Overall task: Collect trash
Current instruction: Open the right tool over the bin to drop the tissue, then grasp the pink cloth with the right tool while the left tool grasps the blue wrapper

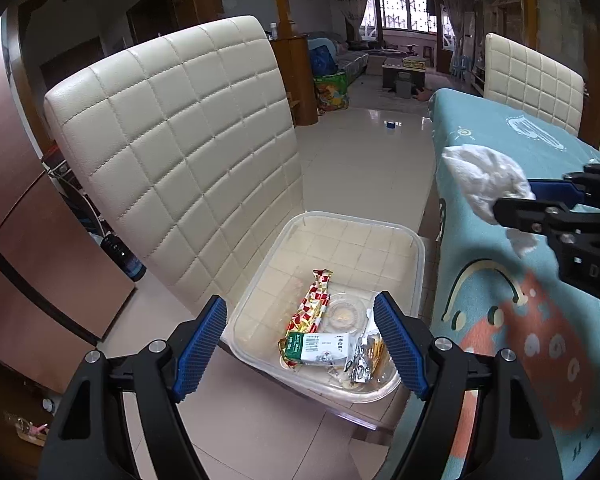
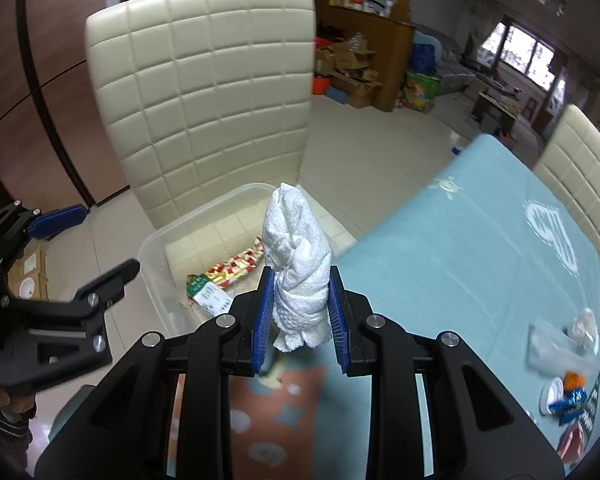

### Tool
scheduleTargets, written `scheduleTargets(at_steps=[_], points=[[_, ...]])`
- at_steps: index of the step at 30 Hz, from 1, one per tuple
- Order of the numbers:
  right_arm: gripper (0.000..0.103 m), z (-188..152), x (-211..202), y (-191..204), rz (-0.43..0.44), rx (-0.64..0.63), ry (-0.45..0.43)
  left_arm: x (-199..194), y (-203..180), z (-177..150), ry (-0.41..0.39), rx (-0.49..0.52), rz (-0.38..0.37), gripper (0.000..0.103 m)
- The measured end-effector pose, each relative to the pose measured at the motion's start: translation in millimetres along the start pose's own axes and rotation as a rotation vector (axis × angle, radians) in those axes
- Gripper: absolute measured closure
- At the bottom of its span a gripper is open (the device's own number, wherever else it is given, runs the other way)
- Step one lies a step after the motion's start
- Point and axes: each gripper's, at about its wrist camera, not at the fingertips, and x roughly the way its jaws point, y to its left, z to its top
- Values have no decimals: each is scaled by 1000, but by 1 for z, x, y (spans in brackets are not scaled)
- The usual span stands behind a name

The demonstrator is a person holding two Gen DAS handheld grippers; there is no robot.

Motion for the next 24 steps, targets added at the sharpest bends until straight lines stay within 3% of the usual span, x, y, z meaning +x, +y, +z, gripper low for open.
scheduleTargets(at_steps=[2,3,4,5,6,8,16,24], points=[[74,3,5,5,16,1,7,-3,2,-1,-4,1,7,29],[69,4,6,5,24,4,12,-5,3,-2,-7,3,14,29],[60,5,8,6,31,10,23,-6,4,-2,-7,3,19,29],[35,6,10,5,31,17,36,-5,5,-2,-4,2,22,29],[26,6,8,3,22,33,25,-4,5,-2,0,1,23,29],[26,4,0,-2,1,51,-23,-3,5,-2,7,0,17,29],[26,-14,-23,-33,-44,107,-14,-8,-16,7,-6,26,-40,29],[26,-48,-58,-77,-107,193,-46,-36,-61,14,-39,107,-109,29]])
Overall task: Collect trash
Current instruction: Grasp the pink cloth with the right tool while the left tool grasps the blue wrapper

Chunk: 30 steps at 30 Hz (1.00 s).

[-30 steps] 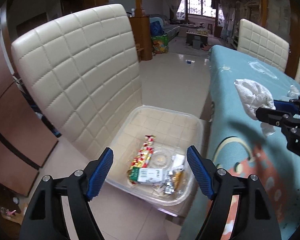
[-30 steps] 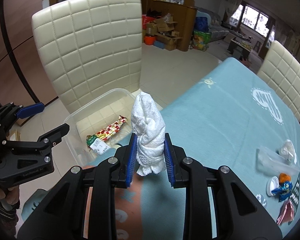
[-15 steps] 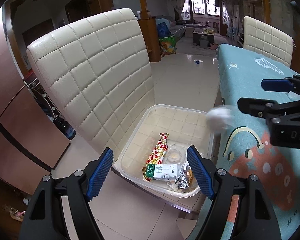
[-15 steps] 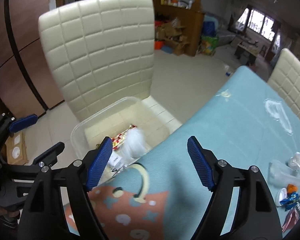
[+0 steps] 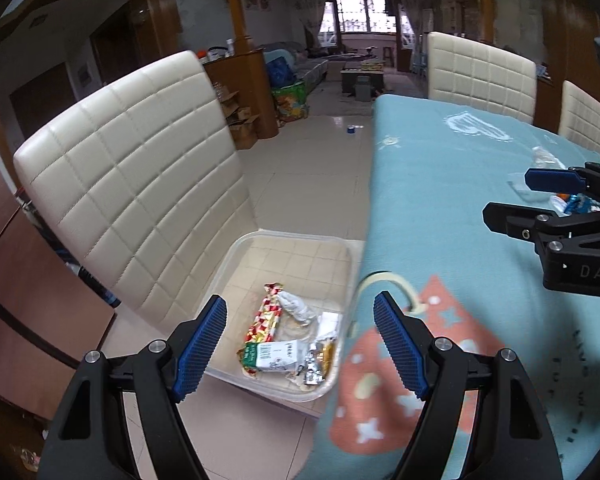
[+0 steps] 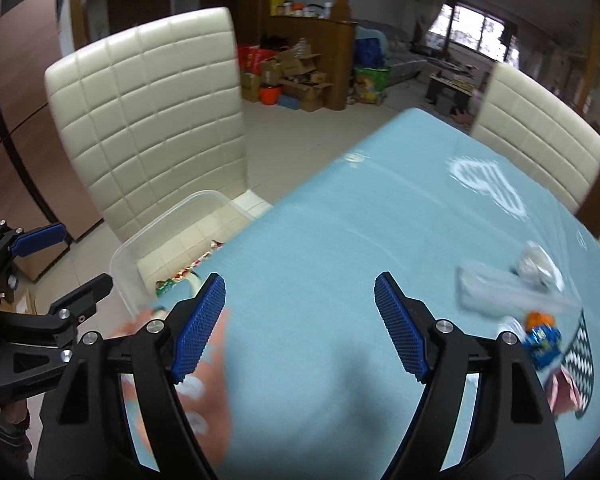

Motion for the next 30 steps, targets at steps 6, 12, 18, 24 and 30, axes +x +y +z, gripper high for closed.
scheduleTargets(at_steps=[6,12,18,24,30], points=[[26,-29,-19,-57,-59,103,-1,-13,-38,7,-4,43,-57,29],[26,-62,-37,-124,-122,207,7,-17,-86,19,12,75,-145,29],[26,-96,-55,-196,-201,327,-1,-22,-145,38,-49,142,-232,29],[30,-116,-57,-242,-235,384,14,-17,-210,55,-88,244,-291,29],[30,-124,-46,-267,-201,414,23,4,-267,73,-55,331,-346,29]])
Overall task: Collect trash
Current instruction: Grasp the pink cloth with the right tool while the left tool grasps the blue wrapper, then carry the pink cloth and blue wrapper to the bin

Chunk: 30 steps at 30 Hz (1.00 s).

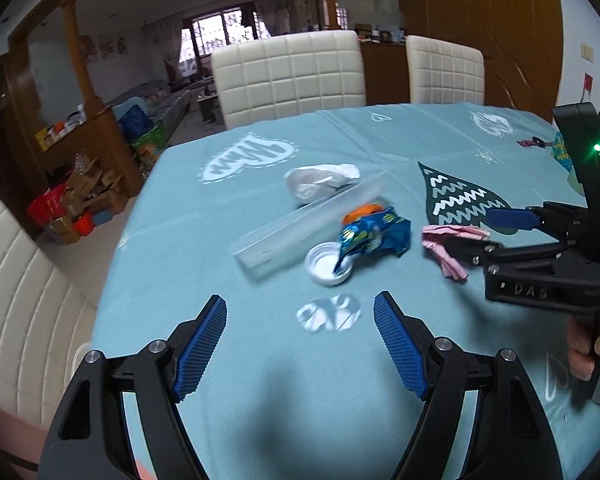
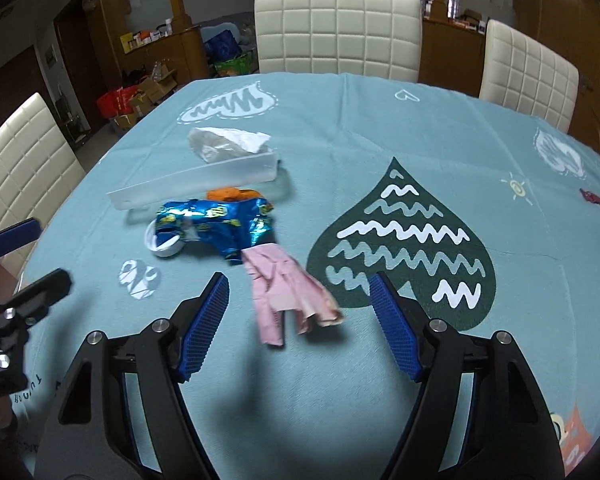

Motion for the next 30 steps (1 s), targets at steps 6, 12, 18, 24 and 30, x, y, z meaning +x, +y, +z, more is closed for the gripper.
scheduleTargets(at_steps=[6,12,18,24,30], points=[[58,-2,17,-3,26,-17,24,28,-16,19,15,42,-11,29],[84,-3,20,-13,-34,-17,8,58,-28,36,33,68,-17,29],[84,-2,21,-30,-29,42,8,77,-41,43,64,85,-53,68],[83,-4,21,-32,-20,48,5,67,-53,39,33,144,-73,71],[83,-6,18,-30,36,62,1,42,-53,27,12,168,-80,71]])
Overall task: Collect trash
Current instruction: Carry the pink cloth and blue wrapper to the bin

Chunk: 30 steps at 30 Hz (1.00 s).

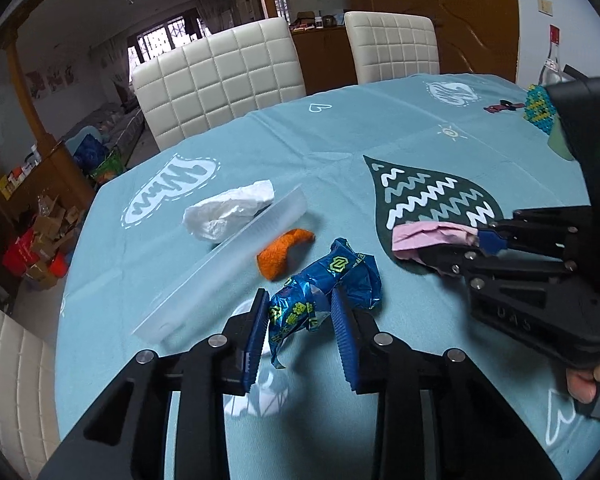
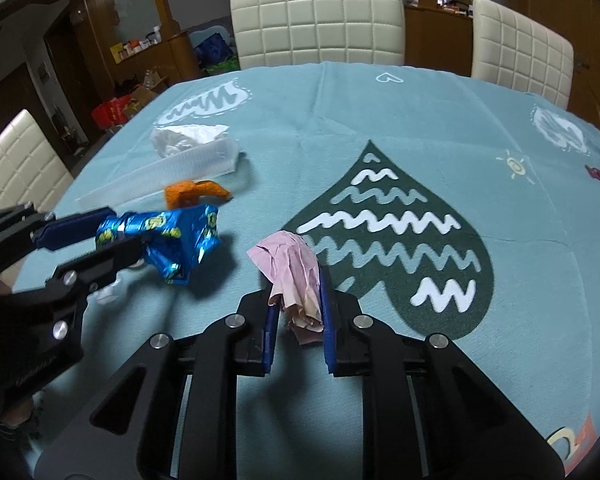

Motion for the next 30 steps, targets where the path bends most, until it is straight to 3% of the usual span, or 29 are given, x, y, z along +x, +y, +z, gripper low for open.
scheduleTargets(at_steps=[15,30], points=[[84,-20,-25,55,105,-86,-18,-66,48,-56,-17,-122,123,71],[84,-27,-67,150,94,-280,-77,-122,87,-104,-105,-201,208,71]])
